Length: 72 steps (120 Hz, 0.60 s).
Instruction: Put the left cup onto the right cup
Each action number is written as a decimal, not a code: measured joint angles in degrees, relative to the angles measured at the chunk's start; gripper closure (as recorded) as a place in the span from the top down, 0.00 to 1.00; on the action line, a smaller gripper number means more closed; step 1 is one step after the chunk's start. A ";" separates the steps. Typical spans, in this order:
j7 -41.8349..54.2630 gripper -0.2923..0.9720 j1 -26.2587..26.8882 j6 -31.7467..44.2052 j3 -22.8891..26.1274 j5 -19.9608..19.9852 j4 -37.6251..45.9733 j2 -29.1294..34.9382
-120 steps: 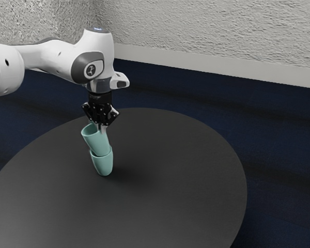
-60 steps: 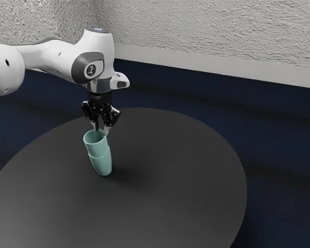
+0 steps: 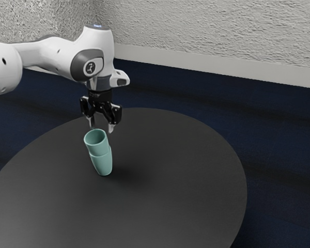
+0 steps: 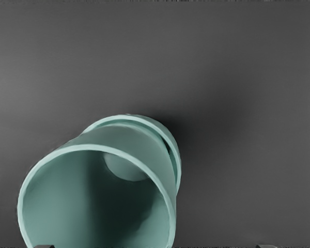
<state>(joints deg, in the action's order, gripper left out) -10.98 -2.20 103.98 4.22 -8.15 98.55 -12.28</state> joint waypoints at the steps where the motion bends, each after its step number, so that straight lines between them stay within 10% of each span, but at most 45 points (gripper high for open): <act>1: 0.00 0.64 0.00 -0.02 0.00 0.00 0.00 0.05; 72: 1.10 0.76 2.34 -2.82 -2.30 1.47 0.01 4.83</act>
<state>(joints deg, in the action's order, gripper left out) -9.88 0.14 101.16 1.92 -6.67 98.56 -7.46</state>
